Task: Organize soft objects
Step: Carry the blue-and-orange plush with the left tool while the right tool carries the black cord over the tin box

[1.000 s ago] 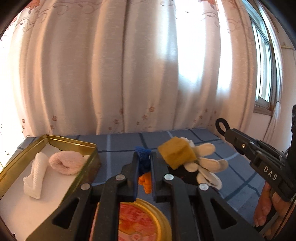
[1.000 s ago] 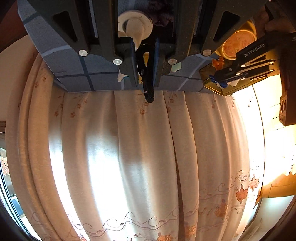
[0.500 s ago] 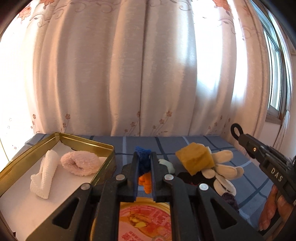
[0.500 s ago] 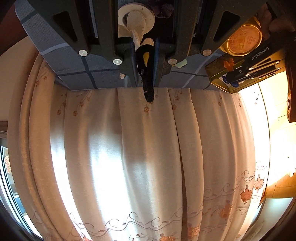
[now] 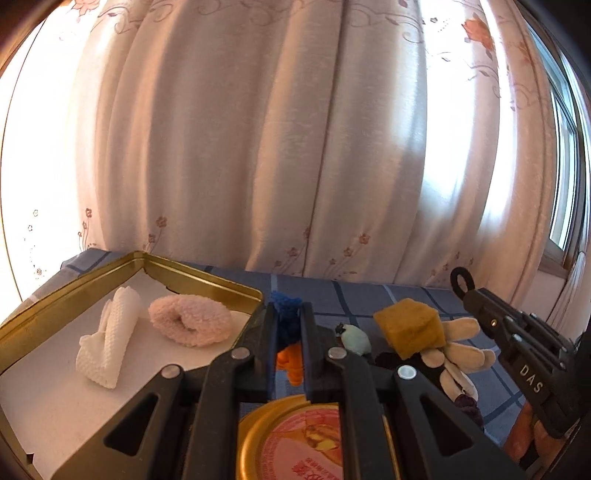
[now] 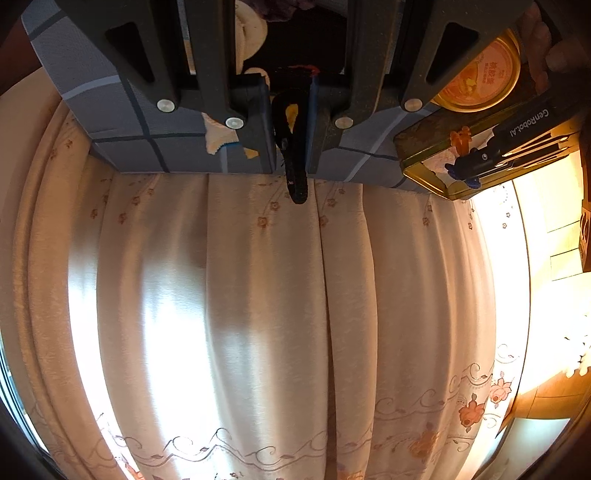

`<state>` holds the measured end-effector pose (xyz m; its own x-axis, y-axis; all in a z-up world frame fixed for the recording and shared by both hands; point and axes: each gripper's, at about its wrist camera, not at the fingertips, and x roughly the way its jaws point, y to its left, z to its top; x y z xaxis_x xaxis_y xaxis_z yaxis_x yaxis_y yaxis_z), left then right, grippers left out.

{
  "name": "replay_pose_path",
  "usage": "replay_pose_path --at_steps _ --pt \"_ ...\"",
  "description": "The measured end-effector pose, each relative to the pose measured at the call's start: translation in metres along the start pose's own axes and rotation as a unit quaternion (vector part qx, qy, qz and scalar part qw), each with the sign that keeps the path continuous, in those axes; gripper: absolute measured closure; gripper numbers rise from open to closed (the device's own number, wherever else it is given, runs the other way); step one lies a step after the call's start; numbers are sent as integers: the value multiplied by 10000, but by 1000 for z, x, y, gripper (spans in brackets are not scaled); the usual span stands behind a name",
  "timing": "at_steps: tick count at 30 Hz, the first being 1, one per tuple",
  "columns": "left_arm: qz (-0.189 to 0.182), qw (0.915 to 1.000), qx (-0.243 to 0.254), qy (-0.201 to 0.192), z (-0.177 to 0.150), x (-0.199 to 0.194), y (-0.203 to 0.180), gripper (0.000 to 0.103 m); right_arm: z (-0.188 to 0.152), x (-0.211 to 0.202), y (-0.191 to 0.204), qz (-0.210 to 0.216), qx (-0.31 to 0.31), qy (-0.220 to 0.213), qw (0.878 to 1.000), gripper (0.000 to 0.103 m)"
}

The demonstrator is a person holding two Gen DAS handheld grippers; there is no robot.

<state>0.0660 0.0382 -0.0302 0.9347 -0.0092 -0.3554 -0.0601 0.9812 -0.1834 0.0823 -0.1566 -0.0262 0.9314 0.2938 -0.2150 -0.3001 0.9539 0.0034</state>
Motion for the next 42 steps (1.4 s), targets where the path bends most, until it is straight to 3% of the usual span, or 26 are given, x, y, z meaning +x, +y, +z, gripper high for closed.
replay_pose_path --at_steps 18,42 --pt "-27 9995 -311 49 1 2 18 95 3 15 13 74 -22 123 9999 86" --pt "203 9980 -583 149 4 4 37 95 6 29 37 177 -148 167 9996 86"
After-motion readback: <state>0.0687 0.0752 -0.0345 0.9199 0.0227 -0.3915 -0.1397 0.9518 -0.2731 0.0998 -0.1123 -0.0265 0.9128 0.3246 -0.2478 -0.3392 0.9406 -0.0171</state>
